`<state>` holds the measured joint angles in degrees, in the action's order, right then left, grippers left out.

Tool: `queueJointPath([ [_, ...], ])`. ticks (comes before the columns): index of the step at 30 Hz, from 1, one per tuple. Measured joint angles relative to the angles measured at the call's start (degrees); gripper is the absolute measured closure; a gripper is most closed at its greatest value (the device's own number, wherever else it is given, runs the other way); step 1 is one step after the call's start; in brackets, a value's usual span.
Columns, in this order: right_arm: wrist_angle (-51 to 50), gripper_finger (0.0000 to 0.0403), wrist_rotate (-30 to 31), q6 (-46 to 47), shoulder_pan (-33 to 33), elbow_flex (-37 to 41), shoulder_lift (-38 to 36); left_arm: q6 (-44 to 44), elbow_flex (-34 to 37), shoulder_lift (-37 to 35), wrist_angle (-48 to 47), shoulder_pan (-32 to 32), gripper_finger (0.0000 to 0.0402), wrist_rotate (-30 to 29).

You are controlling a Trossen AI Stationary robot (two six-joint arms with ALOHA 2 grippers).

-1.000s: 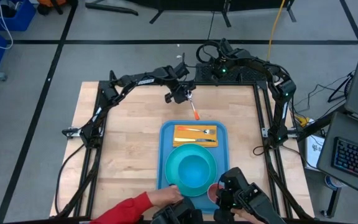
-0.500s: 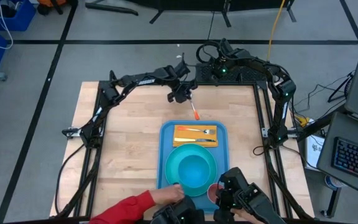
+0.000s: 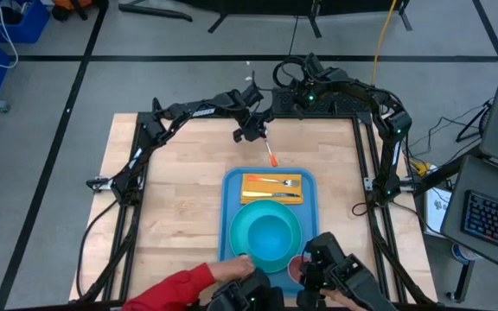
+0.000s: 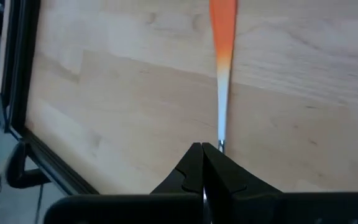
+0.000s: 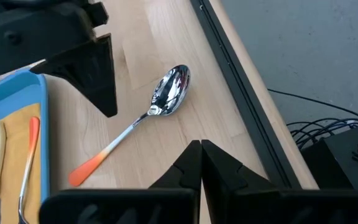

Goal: Set up tray
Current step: Adjust the blue serving tray

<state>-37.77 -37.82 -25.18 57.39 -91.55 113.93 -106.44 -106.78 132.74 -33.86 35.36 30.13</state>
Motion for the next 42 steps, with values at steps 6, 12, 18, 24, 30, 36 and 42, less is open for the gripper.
queueJointPath([
  [6,-0.07,0.0403,0.01,-0.01,-0.28,0.0,0.0,1.57,-3.98,2.56,-4.17,0.45,0.0401,0.93],
  [12,-0.1,0.0403,0.02,-0.74,-0.52,0.0,0.0,2.23,-6.86,3.7,-7.66,0.34,0.0401,0.52],
  [18,-0.02,0.0403,0.04,-1.11,-0.55,0.0,0.0,3.29,-7.04,3.73,-8.02,0.23,0.0401,-0.18],
  [24,0.77,0.0403,0.09,-1.23,-0.55,0.0,0.0,1.99,-7.04,3.73,-7.98,-0.34,0.0401,-1.96],
  [30,1.18,0.0403,0.15,-1.21,-0.5,0.0,0.0,3.67,-7.04,3.59,-6.86,-0.39,0.0394,-3.18],
  [36,2.64,0.0403,0.2,-1.44,-0.34,0.0,-0.09,11.9,-7.09,1.11,-4.19,-0.58,0.0399,-2.42],
  [42,2.79,0.0403,0.31,-1.2,-0.07,0.0,-1.04,22.01,-7.09,-2.0,-4.03,-0.38,0.0381,-0.72],
])
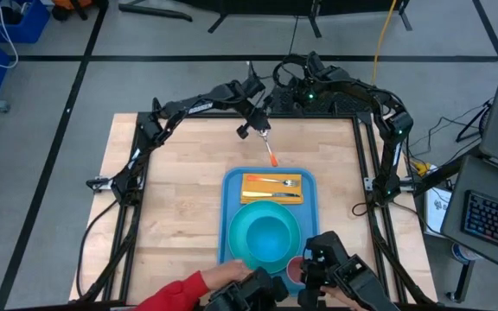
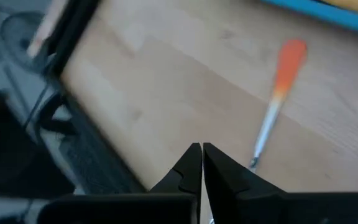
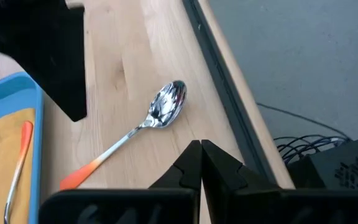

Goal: Set up tray
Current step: Adjust the blue serving tray

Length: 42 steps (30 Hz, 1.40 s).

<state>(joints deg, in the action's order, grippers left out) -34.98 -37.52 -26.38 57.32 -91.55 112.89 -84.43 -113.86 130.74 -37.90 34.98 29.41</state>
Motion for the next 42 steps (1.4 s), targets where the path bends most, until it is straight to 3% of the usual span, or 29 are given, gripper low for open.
queueJointPath([
  [6,-0.16,0.0403,-0.15,0.12,0.01,0.0,-1.7,17.31,0.0,-2.29,0.46,1.7,0.0398,0.91],
  [11,-1.48,0.0403,-0.86,0.06,0.02,0.0,-1.96,41.81,0.0,-2.34,4.23,5.38,0.0397,-2.65],
  [22,-4.75,0.0403,-1.57,0.01,-0.33,0.0,-1.96,57.13,0.0,-2.32,1.69,11.39,0.0397,-1.57],
  [26,-6.53,0.0403,-1.54,-0.8,-0.62,0.0,-1.96,65.38,0.0,-2.34,4.84,11.45,0.0393,-4.48],
  [33,-6.64,0.0403,-1.4,-1.47,-0.96,0.0,-1.93,60.9,0.0,-2.32,11.02,10.06,0.0389,-16.64],
  [42,-7.32,0.0403,-1.31,-1.71,-0.92,0.0,-1.93,56.56,0.0,-2.32,15.31,9.57,0.0394,-18.38],
])
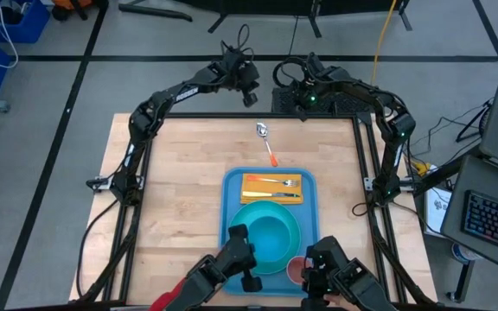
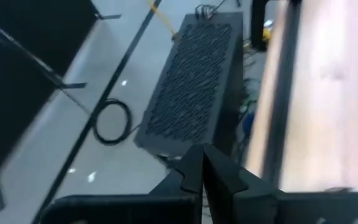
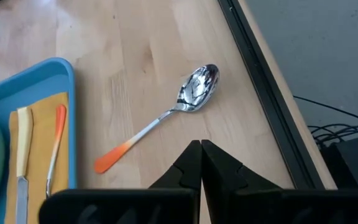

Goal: Set up tray
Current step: Adjust the blue serving tray

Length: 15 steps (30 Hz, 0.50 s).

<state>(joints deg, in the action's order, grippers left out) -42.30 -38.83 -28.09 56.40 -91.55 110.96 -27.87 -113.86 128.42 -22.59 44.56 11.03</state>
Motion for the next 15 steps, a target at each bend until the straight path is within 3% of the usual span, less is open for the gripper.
queueJointPath([
  [5,0.02,0.0403,0.0,-0.78,0.0,0.0,0.02,-3.21,0.02,0.02,1.21,0.04,0.0397,-6.72],
  [11,0.0,0.0403,0.0,-0.92,0.0,0.0,0.02,-20.74,0.02,0.09,-1.29,-0.07,0.0395,-10.35],
  [15,0.02,0.0403,0.0,-0.92,0.0,0.0,0.03,-20.72,0.02,0.09,-1.07,-0.22,0.0395,-13.0],
])
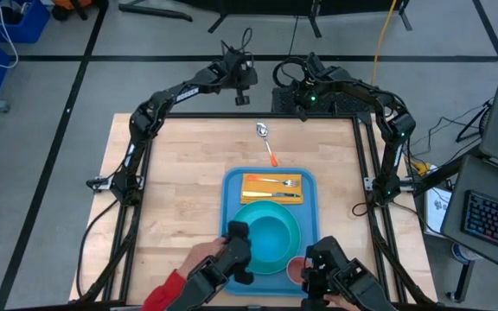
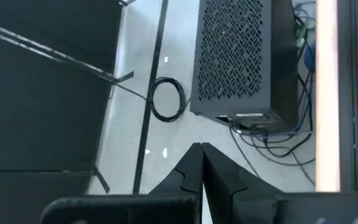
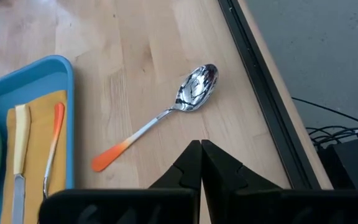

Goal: Set up tray
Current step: Adjust the blue serving tray

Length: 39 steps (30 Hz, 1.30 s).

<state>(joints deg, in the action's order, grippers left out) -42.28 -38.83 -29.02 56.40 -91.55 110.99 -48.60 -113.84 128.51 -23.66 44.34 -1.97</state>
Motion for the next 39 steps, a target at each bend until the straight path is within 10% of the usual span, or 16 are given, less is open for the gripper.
queueJointPath([
  [15,0.39,0.0403,0.0,0.17,0.0,2.85,0.05,-27.32,7.59,1.31,23.33,-0.2,0.0396,-10.27],
  [39,1.79,0.0403,0.02,-2.04,0.25,4.13,0.05,-2.97,10.6,1.4,37.99,4.81,0.0398,-9.24],
])
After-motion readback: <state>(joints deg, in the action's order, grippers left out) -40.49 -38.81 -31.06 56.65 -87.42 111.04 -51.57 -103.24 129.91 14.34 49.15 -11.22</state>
